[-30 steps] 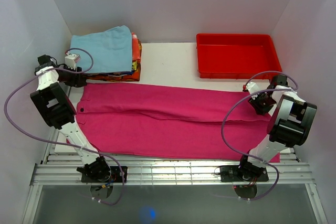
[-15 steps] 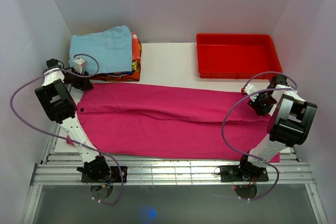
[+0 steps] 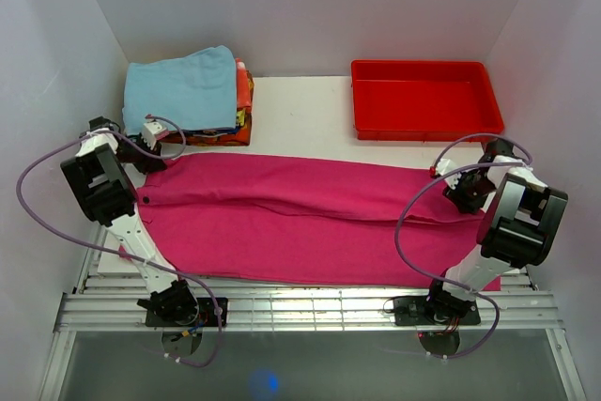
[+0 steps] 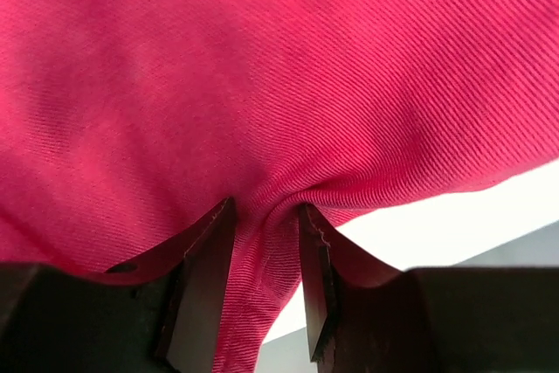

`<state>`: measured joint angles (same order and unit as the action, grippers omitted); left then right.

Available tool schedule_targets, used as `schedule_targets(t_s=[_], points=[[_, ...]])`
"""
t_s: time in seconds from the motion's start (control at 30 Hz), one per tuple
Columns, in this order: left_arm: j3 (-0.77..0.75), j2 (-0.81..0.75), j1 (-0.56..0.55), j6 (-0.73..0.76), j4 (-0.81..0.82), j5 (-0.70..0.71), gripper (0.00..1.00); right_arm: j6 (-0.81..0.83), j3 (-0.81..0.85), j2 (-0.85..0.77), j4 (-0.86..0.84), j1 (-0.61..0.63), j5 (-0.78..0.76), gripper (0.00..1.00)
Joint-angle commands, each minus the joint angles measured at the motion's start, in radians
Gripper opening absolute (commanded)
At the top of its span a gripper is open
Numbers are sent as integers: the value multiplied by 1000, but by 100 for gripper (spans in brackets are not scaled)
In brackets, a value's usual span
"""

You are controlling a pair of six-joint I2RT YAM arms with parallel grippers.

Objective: Fold and stack the trousers
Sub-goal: Fold the trousers

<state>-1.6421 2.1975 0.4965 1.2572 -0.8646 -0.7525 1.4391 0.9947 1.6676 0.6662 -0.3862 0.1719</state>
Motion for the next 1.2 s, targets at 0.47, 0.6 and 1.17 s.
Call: schedule_targets(t_s=[0.47,0.6,1.17], points=[[229,-165,7,212,-62,105,9,-175,415,105,125,-37,475,70],[229,-165,7,215,-57,110,9,-169,449,184,72,-33,486,70],[242,-180,7,220,-56,130,8,-229,300,337,-351,-10,434,86]])
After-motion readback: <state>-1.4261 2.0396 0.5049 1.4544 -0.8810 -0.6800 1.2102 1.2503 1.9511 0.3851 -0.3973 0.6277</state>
